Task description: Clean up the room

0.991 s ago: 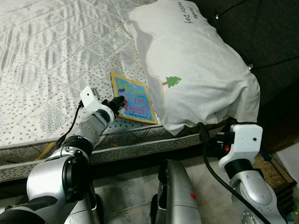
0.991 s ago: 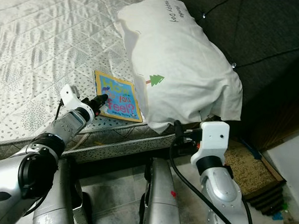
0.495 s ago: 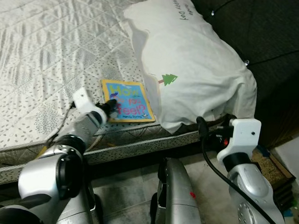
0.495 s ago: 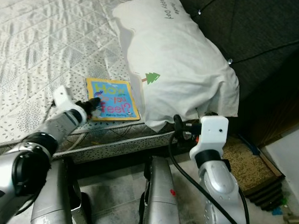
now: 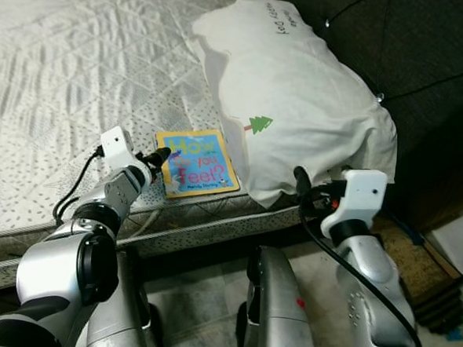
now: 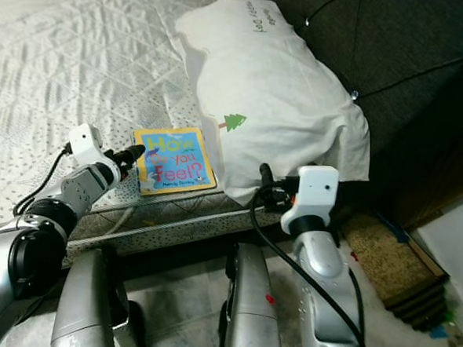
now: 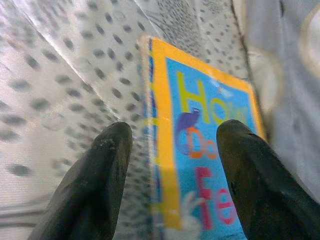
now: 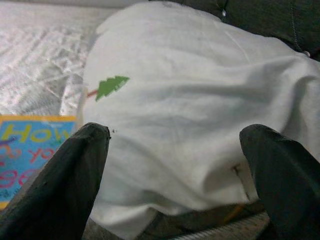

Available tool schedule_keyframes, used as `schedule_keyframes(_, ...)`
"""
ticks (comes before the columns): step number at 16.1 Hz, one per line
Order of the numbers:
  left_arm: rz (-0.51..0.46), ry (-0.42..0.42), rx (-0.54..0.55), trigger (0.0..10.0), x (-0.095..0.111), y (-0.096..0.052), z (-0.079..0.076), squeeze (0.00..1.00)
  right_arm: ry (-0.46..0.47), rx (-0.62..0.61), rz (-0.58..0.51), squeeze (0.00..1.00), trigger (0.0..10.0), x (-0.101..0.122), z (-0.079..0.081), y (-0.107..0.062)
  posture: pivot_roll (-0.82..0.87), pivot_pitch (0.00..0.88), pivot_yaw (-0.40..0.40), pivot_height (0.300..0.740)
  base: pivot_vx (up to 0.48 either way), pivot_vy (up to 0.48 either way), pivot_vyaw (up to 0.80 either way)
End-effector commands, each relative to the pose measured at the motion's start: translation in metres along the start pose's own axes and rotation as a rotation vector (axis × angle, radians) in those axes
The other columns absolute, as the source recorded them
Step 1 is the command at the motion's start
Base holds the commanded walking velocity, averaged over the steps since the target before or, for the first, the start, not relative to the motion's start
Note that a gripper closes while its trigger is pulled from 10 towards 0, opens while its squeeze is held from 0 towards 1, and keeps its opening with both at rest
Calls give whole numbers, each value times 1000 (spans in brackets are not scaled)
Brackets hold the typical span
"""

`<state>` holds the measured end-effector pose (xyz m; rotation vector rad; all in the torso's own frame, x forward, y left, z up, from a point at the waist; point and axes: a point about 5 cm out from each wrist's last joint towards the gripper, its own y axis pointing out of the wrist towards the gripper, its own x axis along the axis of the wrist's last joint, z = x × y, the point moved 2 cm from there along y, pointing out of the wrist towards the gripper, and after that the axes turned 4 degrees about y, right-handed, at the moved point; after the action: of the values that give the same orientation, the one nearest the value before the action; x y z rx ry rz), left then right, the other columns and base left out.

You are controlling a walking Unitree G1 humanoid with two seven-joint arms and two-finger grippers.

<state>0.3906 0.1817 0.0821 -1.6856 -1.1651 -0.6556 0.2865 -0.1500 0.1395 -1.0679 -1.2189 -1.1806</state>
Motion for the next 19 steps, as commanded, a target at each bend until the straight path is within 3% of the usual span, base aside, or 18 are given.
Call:
schedule_keyframes(1,-8,89,45,10000,1,-2,9,1000,0,-13,-10,0,10000,-1,-2,3,-173,22,-40,522,0,0,0)
schedule_keyframes(4,-52,181,89,10000,0,-6,22,1000,28,11,-15,0,10000,-7,3,22,-87,0,-46,522,0,0,0)
schedule_keyframes(7,-111,251,186,10000,-6,-19,45,1000,51,17,-14,0,10000,-11,6,40,-17,0,-46,522,0,0,0)
schedule_keyframes(8,-170,292,225,10000,-6,-29,52,1000,80,-1,-22,0,10000,-11,3,44,5,0,-51,522,0,0,0)
schedule_keyframes(12,-428,472,355,10000,16,-66,45,1000,79,-17,-46,0,10000,-8,-7,57,42,0,-59,522,0,0,0)
schedule_keyframes(14,-500,539,363,10000,20,-76,40,1000,103,-6,-55,0,10000,-8,-8,56,43,0,-58,522,0,0,0)
schedule_keyframes(15,-522,566,313,10000,21,-79,32,945,116,-2,-67,0,10000,-7,-7,54,43,0,-58,522,0,0,0)
schedule_keyframes(16,-533,633,275,10000,22,-79,22,525,124,-1,-77,0,10000,-7,-6,51,14,0,-41,522,0,0,0)
schedule_keyframes(17,-518,688,250,10000,20,-78,12,0,133,-7,-79,0,10000,-9,-6,49,4,0,-37,537,0,0,0)
schedule_keyframes(18,-520,728,249,10000,19,-78,9,0,138,-9,-79,0,10000,-10,-7,49,-3,0,-29,542,0,0,0)
schedule_keyframes(19,-537,770,155,10000,15,-78,-4,0,145,-3,-81,0,10000,-10,-7,46,-8,0,-25,557,0,0,0)
